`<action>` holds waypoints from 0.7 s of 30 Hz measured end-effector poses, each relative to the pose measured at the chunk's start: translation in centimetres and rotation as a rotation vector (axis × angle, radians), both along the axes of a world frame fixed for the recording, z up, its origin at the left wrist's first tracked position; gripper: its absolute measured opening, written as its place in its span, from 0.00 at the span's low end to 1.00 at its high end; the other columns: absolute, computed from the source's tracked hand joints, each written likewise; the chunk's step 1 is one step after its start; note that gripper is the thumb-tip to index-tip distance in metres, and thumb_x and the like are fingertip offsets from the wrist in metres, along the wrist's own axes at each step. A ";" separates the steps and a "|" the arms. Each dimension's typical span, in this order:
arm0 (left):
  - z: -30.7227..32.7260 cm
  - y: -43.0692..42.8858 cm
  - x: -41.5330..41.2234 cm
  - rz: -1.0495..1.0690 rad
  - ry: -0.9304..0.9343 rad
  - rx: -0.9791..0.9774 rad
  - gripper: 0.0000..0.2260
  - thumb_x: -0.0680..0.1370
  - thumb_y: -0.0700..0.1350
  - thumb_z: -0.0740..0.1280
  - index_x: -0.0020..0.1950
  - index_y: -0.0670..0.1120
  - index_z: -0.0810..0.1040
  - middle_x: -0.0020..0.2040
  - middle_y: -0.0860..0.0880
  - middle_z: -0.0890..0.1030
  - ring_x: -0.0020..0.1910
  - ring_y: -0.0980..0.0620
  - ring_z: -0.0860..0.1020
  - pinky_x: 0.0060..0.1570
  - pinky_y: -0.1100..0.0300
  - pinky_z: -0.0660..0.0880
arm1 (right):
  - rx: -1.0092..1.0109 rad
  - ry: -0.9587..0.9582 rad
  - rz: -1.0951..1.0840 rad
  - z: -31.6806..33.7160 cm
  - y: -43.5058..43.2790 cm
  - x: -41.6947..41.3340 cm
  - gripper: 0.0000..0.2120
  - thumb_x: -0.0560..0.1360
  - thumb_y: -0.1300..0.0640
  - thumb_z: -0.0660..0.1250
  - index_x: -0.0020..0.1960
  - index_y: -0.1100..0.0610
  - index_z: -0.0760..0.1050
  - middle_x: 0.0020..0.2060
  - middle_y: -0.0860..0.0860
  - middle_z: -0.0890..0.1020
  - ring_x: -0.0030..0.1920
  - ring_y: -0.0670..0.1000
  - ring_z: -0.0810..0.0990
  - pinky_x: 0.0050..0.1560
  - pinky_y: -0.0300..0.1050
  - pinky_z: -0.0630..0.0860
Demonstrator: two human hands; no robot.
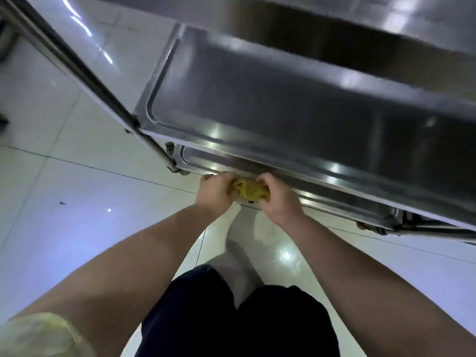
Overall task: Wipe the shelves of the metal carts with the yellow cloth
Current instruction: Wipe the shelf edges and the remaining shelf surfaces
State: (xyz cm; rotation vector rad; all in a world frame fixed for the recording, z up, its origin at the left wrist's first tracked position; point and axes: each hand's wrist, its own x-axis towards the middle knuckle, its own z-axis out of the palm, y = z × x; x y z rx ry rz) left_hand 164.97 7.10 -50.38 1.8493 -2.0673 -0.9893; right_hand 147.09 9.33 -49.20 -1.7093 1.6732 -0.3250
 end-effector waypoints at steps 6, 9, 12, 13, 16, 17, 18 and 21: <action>16.6 3.4 4.6 -0.017 0.028 -0.040 0.06 0.68 0.48 0.71 0.43 0.50 0.81 0.34 0.57 0.76 0.35 0.54 0.75 0.45 0.57 0.75 | -0.023 -0.261 0.028 14.4 2.9 5.1 0.20 0.69 0.60 0.76 0.59 0.54 0.75 0.53 0.48 0.76 0.51 0.50 0.76 0.51 0.47 0.75; 25.2 5.5 8.0 0.023 0.061 0.005 0.06 0.72 0.51 0.73 0.45 0.52 0.81 0.39 0.54 0.80 0.39 0.54 0.78 0.44 0.56 0.76 | -0.011 -0.366 0.060 22.9 3.4 7.4 0.12 0.72 0.62 0.73 0.51 0.50 0.78 0.44 0.43 0.78 0.46 0.48 0.77 0.48 0.47 0.75; 33.7 8.7 11.6 0.060 0.118 -0.005 0.13 0.71 0.53 0.75 0.52 0.53 0.79 0.41 0.57 0.80 0.40 0.57 0.77 0.44 0.58 0.76 | 0.039 -0.399 0.159 31.5 3.7 9.9 0.12 0.72 0.62 0.73 0.50 0.48 0.78 0.42 0.40 0.79 0.45 0.45 0.77 0.46 0.42 0.73; 36.2 9.7 12.8 0.057 0.056 -0.032 0.15 0.71 0.54 0.74 0.55 0.54 0.77 0.42 0.58 0.79 0.40 0.57 0.76 0.47 0.55 0.75 | 0.053 -0.409 0.193 34.3 3.8 10.9 0.10 0.73 0.60 0.72 0.50 0.48 0.78 0.42 0.41 0.79 0.44 0.44 0.77 0.45 0.42 0.73; 41.9 12.3 16.0 0.177 -0.062 -0.068 0.16 0.75 0.54 0.71 0.59 0.53 0.72 0.43 0.56 0.79 0.42 0.51 0.75 0.46 0.53 0.75 | 0.073 -0.449 0.268 42.2 3.8 13.6 0.06 0.76 0.54 0.70 0.52 0.47 0.76 0.44 0.42 0.80 0.45 0.39 0.77 0.44 0.33 0.73; 43.5 12.9 17.0 0.238 -0.051 -0.059 0.16 0.76 0.54 0.70 0.60 0.53 0.70 0.44 0.54 0.79 0.42 0.50 0.76 0.43 0.55 0.75 | 0.054 -0.448 0.283 44.2 3.7 14.4 0.07 0.77 0.52 0.69 0.54 0.47 0.75 0.45 0.42 0.79 0.47 0.39 0.77 0.45 0.33 0.73; 45.0 13.2 18.2 0.279 -0.040 -0.059 0.15 0.77 0.52 0.70 0.59 0.54 0.69 0.44 0.54 0.78 0.42 0.50 0.75 0.40 0.56 0.73 | 0.027 -0.443 0.296 46.0 3.4 15.2 0.08 0.78 0.51 0.68 0.55 0.46 0.73 0.47 0.41 0.79 0.49 0.41 0.77 0.47 0.36 0.73; 48.8 12.8 22.4 0.288 -0.029 -0.140 0.10 0.78 0.49 0.69 0.55 0.56 0.71 0.44 0.56 0.78 0.43 0.51 0.76 0.40 0.58 0.71 | -0.082 -0.463 0.285 49.9 2.4 18.4 0.06 0.78 0.48 0.67 0.53 0.44 0.73 0.46 0.44 0.79 0.49 0.46 0.78 0.48 0.45 0.75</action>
